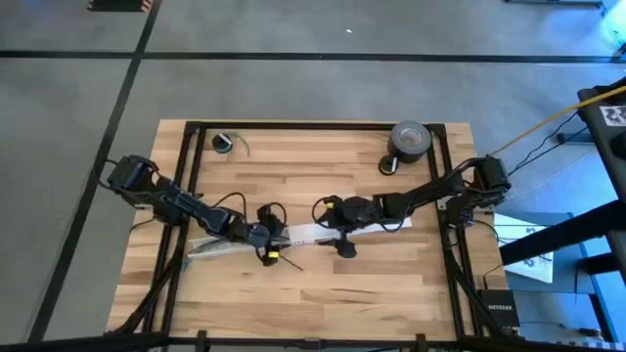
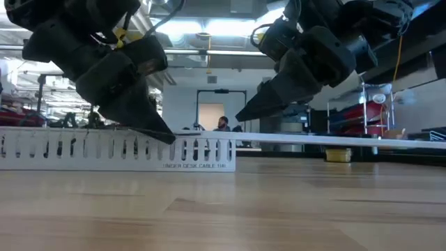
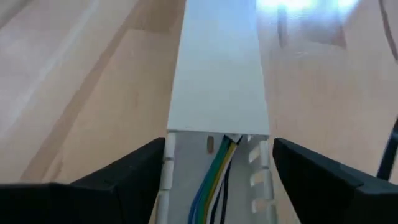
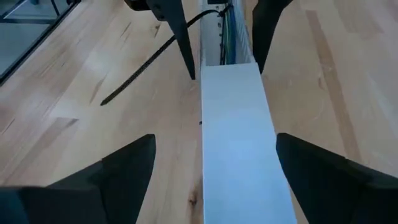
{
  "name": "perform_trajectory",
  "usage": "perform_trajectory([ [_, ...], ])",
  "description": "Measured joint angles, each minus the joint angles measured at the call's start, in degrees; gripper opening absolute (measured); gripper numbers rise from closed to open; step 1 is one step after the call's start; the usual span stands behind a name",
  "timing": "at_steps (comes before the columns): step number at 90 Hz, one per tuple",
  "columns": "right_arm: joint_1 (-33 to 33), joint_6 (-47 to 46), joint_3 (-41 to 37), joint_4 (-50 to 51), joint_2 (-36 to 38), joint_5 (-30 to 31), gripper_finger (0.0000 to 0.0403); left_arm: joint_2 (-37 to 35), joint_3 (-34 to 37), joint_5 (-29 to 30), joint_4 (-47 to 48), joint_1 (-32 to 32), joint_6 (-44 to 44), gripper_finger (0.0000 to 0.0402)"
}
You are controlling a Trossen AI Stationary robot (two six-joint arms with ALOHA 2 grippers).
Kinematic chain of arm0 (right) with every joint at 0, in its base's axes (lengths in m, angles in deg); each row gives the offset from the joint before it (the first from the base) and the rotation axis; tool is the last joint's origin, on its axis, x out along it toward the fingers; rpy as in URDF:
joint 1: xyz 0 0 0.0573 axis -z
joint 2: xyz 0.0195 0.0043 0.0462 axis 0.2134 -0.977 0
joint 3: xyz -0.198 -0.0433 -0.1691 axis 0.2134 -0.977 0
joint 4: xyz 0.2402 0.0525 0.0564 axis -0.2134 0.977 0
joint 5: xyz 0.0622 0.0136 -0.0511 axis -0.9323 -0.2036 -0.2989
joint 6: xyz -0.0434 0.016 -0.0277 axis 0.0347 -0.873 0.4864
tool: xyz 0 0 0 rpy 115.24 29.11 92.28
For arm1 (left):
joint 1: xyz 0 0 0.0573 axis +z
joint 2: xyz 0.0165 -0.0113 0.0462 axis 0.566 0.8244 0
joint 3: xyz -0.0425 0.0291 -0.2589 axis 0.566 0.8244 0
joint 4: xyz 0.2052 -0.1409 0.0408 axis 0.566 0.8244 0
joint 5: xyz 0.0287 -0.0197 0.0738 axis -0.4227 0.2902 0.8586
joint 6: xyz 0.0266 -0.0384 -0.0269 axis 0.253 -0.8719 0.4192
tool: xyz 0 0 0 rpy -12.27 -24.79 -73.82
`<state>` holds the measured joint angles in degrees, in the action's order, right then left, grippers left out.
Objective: Ziptie cables
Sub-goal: Close the white cable duct
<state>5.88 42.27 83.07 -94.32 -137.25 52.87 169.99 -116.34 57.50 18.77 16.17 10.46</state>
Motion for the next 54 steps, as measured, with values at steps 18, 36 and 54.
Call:
perform_trajectory([
  [18,0.00,0.34,0.00,0.02,0.00,0.00,0.0321,0.00,0.00,-0.02,0.52,-0.02,-0.06,0.0235],
  [36,0.00,0.69,-0.12,0.53,-1.45,-0.22,0.0321,0.00,-0.02,0.00,0.62,-0.02,-0.22,0.0213],
  [54,0.08,1.08,-0.04,0.32,-2.35,1.92,0.0321,0.00,-0.04,-0.02,0.66,-0.02,-0.24,0.0212],
])
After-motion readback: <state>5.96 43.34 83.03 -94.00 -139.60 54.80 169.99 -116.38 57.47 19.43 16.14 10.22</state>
